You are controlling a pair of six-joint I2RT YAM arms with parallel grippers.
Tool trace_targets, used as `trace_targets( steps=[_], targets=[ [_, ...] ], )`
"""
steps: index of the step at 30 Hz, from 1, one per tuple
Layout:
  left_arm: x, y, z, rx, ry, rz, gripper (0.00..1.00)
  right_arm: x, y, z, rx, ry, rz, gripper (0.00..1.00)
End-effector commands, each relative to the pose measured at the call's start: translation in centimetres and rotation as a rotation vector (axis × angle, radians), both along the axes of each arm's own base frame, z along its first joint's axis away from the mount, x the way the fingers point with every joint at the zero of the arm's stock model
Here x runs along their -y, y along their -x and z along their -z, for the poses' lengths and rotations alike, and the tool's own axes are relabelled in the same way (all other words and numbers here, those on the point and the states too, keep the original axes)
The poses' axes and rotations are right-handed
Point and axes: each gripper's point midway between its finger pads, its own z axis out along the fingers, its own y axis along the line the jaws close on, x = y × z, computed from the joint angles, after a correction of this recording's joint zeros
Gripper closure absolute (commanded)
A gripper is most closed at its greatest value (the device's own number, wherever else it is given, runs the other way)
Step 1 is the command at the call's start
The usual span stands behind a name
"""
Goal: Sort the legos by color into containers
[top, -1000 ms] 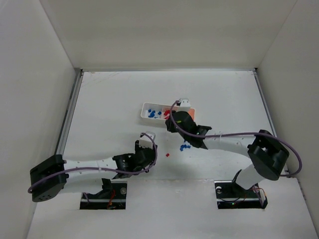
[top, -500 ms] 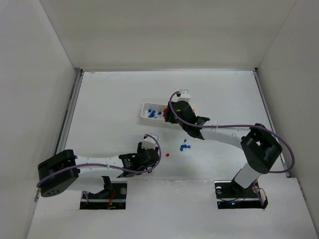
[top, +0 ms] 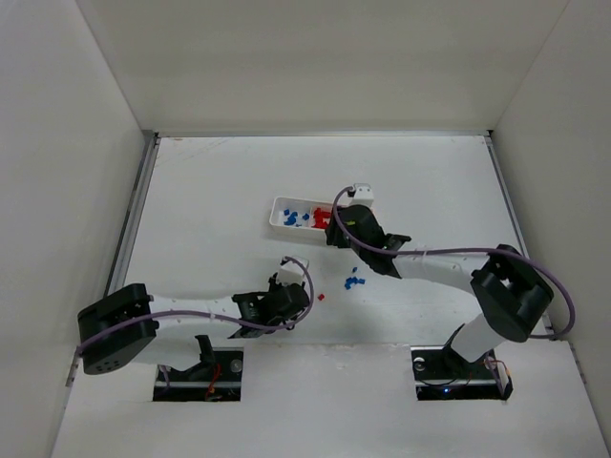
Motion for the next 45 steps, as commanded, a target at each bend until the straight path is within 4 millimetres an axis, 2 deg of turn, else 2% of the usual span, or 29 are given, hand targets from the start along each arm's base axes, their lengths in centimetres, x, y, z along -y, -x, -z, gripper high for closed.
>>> trace_targets(
  steps=[1,6,11,17,20,22,24,29,33,38,45],
  targets=[
    [0.5,0.2,0.0,-0.024,-0.021,0.018,0.75,0.0,-0.3,-3.5,0.079,-0.087,0.009,0.51],
    [0.7,0.0,-0.5,-0.007,-0.014,0.020,0.84,1.5,0.6,-4.3,0.100,-0.099,0.023,0.51],
    [1.9,-0.8,-3.8,0.040,0.101,0.010,0.86,4.7,2.0,-3.8,0.124,-0.106,0.078,0.49],
    [4.5,-4.2,-9.7,0.135,0.241,-0.012,0.87,11.2,3.5,-1.8,0.132,-0.183,0.243,0.45],
    [7.2,-6.4,-12.3,0.158,0.305,0.013,0.86,14.5,3.7,0.0,0.106,-0.211,0.346,0.45],
    [9.2,-8.1,-13.4,0.171,0.332,0.035,0.86,15.6,4.0,1.0,0.085,-0.228,0.380,0.45],
    [10.9,-10.0,-14.2,0.181,0.357,0.036,0.86,15.6,4.2,0.7,0.094,-0.241,0.373,0.45],
    [14.6,-14.7,-13.8,0.153,0.376,0.037,0.86,15.9,4.4,0.9,0.091,-0.253,0.382,0.47],
    [15.3,-18.1,-12.4,0.133,0.358,0.005,0.85,16.1,4.5,0.9,0.092,-0.264,0.386,0.48],
    [17.5,-19.0,-11.5,0.113,0.354,0.042,0.79,16.1,4.5,1.0,0.091,-0.264,0.387,0.47],
    [18.4,-19.3,-11.5,0.110,0.362,0.041,0.63,15.8,4.4,1.0,0.091,-0.244,0.379,0.48]
  ],
)
